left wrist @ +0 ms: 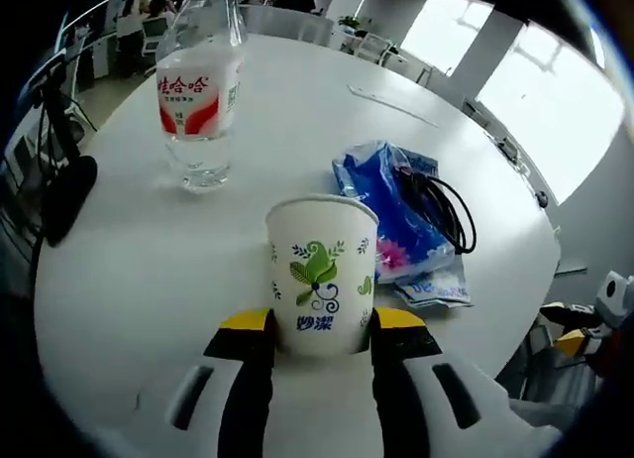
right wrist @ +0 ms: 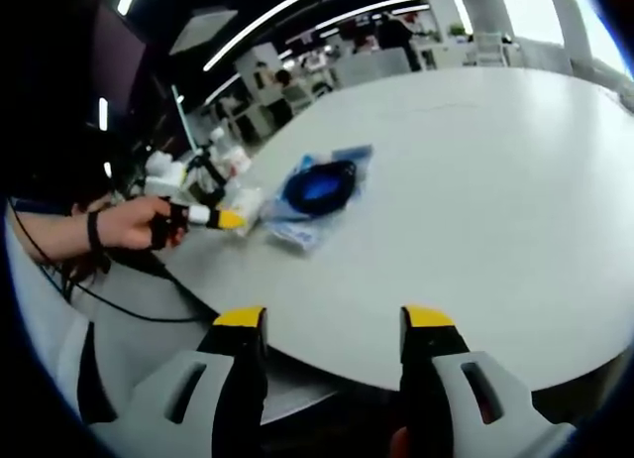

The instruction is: Arrange the tabletop items into an orderly group along one side of the table until the central work area is clear of visible clutter.

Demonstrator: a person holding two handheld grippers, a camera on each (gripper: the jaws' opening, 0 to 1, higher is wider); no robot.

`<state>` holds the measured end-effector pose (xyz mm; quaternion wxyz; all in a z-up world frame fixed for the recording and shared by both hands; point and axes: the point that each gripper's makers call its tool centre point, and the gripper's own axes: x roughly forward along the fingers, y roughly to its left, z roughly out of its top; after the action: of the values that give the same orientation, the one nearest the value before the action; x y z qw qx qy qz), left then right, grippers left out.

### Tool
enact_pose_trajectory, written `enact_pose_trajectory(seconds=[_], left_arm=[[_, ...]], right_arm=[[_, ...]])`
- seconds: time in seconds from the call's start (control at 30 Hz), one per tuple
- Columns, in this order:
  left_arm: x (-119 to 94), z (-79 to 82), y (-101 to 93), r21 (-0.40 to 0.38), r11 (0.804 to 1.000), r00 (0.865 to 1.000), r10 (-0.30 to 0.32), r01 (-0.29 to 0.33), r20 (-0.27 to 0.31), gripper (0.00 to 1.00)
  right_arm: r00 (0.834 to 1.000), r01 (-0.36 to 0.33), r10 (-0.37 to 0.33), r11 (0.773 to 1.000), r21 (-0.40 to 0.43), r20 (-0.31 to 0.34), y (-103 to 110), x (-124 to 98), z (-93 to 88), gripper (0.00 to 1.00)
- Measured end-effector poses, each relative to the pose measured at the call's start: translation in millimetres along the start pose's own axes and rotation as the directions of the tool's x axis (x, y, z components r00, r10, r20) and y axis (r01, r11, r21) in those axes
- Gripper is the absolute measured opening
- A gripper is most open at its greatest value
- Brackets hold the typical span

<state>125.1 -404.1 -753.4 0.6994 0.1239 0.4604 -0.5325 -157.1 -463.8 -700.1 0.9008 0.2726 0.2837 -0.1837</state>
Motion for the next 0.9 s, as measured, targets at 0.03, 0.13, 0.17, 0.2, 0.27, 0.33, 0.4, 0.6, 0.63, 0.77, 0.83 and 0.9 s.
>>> enact_pose_trajectory(seconds=[0.03, 0.13, 0.17, 0.2, 0.27, 0.33, 0.4, 0.6, 0.63, 0.77, 0.83, 0.9], left_arm=[[-0.1, -1.2, -1.1, 0.005, 1.000, 1.000, -0.005, 0.005, -0.005, 0.37], [-3.0, -2.6, -2.0, -0.011, 1.000, 1.000, -0.021, 0.021, 0.005, 0.37], [-4.1, -3.1, -1.7, -0.021, 1.000, 1.000, -0.022, 0.022, 0.007, 0.37], [-5.7, -3.9, -1.9, -0.034, 0.999, 1.000, -0.026, 0.027, 0.014, 0.37], [-8.2, -4.5, -1.3, -0.049, 0.998, 0.999, -0.031, 0.032, 0.022, 0.37], [-14.1, -7.4, -2.4, -0.058, 0.998, 0.999, -0.034, 0.036, 0.032, 0.37], [-17.4, -11.0, -0.7, -0.058, 0.998, 0.999, -0.033, 0.035, 0.037, 0.37], [-33.7, -22.4, -4.6, -0.064, 0.996, 0.997, -0.054, 0.058, 0.063, 0.37], [-35.7, -24.4, -5.0, -0.066, 0.996, 0.996, -0.056, 0.060, 0.065, 0.37], [-40.4, -34.5, -8.3, -0.052, 0.997, 0.997, -0.061, 0.064, 0.053, 0.37], [-42.6, -37.6, -11.1, -0.051, 0.996, 0.996, -0.067, 0.070, 0.052, 0.37], [-44.6, -38.9, -15.4, -0.045, 0.996, 0.996, -0.073, 0.076, 0.053, 0.37]], right_arm=[[1.000, 0.001, -0.001, 1.000, 0.001, 0.001, -0.4, 0.2, 0.1, 0.52], [1.000, -0.001, 0.001, 1.000, 0.004, 0.003, 0.7, 1.7, 1.2, 0.52], [1.000, -0.003, 0.003, 1.000, 0.001, 0.003, 1.7, 2.2, 1.6, 0.52], [1.000, -0.005, 0.005, 1.000, -0.002, 0.003, 2.6, 2.9, 2.1, 0.52], [1.000, -0.010, 0.010, 1.000, -0.005, 0.003, 3.8, 4.4, 2.4, 0.52], [1.000, -0.013, 0.013, 1.000, -0.006, -0.006, 5.0, 6.8, 0.9, 0.52], [1.000, -0.017, 0.017, 1.000, -0.010, -0.011, 6.3, 8.7, 0.6, 0.52], [0.999, -0.036, 0.036, 0.999, -0.022, -0.010, 12.7, 15.9, 6.2, 0.52], [0.999, -0.040, 0.040, 0.999, -0.021, -0.007, 13.9, 17.3, 7.9, 0.52], [0.999, -0.053, 0.053, 0.998, -0.029, -0.002, 19.3, 21.5, 10.6, 0.51], [0.998, -0.062, 0.061, 0.997, -0.036, -0.005, 22.8, 24.4, 10.4, 0.51], [0.996, -0.091, 0.091, 0.995, -0.030, -0.001, 30.2, 29.3, 11.1, 0.50]])
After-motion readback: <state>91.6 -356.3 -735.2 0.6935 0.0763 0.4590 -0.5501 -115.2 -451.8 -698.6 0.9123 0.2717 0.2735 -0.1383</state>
